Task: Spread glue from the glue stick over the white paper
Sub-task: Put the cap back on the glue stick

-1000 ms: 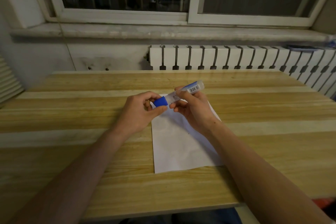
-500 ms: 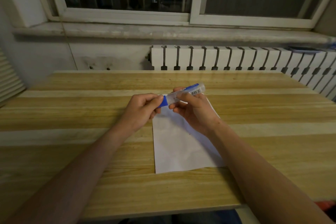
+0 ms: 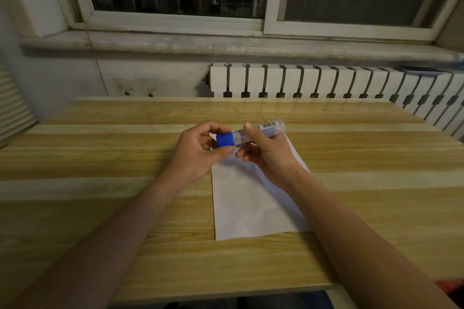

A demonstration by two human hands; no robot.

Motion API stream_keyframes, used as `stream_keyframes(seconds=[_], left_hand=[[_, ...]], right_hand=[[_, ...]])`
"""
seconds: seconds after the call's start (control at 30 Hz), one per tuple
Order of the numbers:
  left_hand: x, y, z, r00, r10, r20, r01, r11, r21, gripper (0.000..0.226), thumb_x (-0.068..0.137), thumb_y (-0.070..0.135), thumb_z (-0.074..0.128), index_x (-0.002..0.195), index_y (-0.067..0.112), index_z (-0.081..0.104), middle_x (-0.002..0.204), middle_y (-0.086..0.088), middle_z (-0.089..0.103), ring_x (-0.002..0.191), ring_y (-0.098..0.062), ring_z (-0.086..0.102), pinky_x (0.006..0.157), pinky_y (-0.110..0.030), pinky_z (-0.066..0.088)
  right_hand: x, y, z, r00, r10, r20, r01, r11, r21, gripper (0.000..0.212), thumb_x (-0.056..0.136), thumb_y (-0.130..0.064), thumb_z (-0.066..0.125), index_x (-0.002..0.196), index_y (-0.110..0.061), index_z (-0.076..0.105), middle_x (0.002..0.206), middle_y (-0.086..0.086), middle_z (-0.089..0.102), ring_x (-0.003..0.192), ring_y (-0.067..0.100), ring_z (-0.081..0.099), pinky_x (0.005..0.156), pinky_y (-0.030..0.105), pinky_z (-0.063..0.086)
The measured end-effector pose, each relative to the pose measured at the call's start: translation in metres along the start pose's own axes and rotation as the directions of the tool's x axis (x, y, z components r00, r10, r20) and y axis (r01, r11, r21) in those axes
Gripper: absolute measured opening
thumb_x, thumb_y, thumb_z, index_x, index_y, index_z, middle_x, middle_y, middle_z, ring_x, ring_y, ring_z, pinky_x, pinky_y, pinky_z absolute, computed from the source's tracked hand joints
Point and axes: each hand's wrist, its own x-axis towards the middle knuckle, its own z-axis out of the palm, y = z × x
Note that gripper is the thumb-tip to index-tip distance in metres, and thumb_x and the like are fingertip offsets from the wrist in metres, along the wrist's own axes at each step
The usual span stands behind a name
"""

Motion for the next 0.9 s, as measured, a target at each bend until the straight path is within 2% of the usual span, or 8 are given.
stream_keyframes(seconds=[0.1, 0.2, 0.27, 0.47, 0.6, 0.77, 0.9], left_hand=[[0.0003, 0.0011, 0.001, 1.0, -0.004, -0.005, 0.004, 1.0, -0.023, 0.03, 0.077, 0.012, 0.082, 0.1, 0.027, 0.07, 0.098, 0.009, 0.071, 0.081, -0.019, 0.068, 0.073, -0.028, 0.056], [0.0022, 0.0031, 0.0028, 0.997, -0.063, -0.039, 0.059, 0.993, -0.098, 0.015, 0.085, 0.013, 0.075, 0.097, 0.021, 0.07, 0.082, 0.005, 0.071, 0.065, -0.012, 0.064, 0.056, -0.021, 0.048], [0.0032, 0.0038, 0.0028, 0.993, -0.099, -0.059, 0.091, 0.988, -0.127, 0.005, 0.09, 0.014, 0.07, 0.095, 0.016, 0.07, 0.075, -0.002, 0.07, 0.057, -0.014, 0.059, 0.05, -0.02, 0.044], [0.0038, 0.0034, 0.0013, 0.977, -0.178, -0.119, 0.164, 0.98, -0.116, 0.015, 0.097, 0.023, 0.06, 0.09, 0.015, 0.072, 0.073, -0.003, 0.071, 0.056, -0.015, 0.056, 0.046, -0.025, 0.045], [0.005, 0.0011, 0.0019, 0.96, -0.241, -0.141, 0.224, 0.967, -0.123, 0.018, 0.097, 0.029, 0.06, 0.086, 0.022, 0.072, 0.071, -0.002, 0.071, 0.055, -0.015, 0.056, 0.046, -0.025, 0.044], [0.0057, -0.0006, 0.0, 0.966, -0.214, -0.146, 0.204, 0.976, -0.079, 0.017, 0.097, 0.031, 0.06, 0.088, 0.022, 0.071, 0.073, -0.002, 0.071, 0.057, -0.013, 0.057, 0.046, -0.023, 0.045], [0.0062, -0.0038, 0.0008, 0.982, -0.126, -0.141, 0.126, 0.992, -0.011, 0.012, 0.096, 0.021, 0.061, 0.088, 0.023, 0.069, 0.071, 0.0, 0.069, 0.057, -0.011, 0.056, 0.05, -0.017, 0.042]], right_hand=[[-0.0004, 0.0005, -0.0004, 1.0, 0.022, -0.002, -0.022, 0.999, -0.032, 0.055, 0.087, -0.048, 0.069, 0.106, 0.003, 0.065, 0.087, 0.02, 0.07, 0.065, 0.027, 0.065, 0.057, 0.029, 0.053], [-0.001, -0.0005, 0.0006, 0.999, 0.044, 0.002, -0.044, 0.999, -0.026, 0.069, 0.085, -0.057, 0.065, 0.115, 0.005, 0.064, 0.092, 0.02, 0.069, 0.067, 0.027, 0.067, 0.057, 0.029, 0.05], [-0.0005, -0.0009, 0.0012, 0.998, 0.064, -0.001, -0.064, 0.998, -0.014, 0.073, 0.085, -0.058, 0.064, 0.12, 0.006, 0.062, 0.094, 0.02, 0.07, 0.068, 0.028, 0.068, 0.056, 0.029, 0.05], [0.0025, -0.0032, 0.0007, 0.992, 0.093, -0.08, -0.086, 0.993, 0.083, 0.033, 0.097, -0.027, 0.058, 0.109, 0.003, 0.063, 0.087, 0.019, 0.068, 0.061, 0.029, 0.064, 0.05, 0.031, 0.049], [0.0024, -0.0048, -0.0023, 0.99, 0.109, -0.093, -0.102, 0.991, 0.083, 0.018, 0.096, -0.02, 0.061, 0.097, -0.002, 0.059, 0.075, 0.014, 0.064, 0.059, 0.025, 0.061, 0.051, 0.03, 0.05], [0.0033, -0.0036, -0.0053, 0.993, 0.071, -0.098, -0.068, 0.997, 0.034, 0.022, 0.093, -0.025, 0.069, 0.089, -0.005, 0.06, 0.069, 0.012, 0.061, 0.054, 0.024, 0.057, 0.046, 0.03, 0.046], [0.0051, -0.0024, -0.0075, 0.99, 0.055, -0.129, -0.053, 0.998, 0.019, 0.026, 0.089, -0.03, 0.073, 0.085, -0.006, 0.062, 0.063, 0.011, 0.06, 0.047, 0.023, 0.053, 0.041, 0.028, 0.041]])
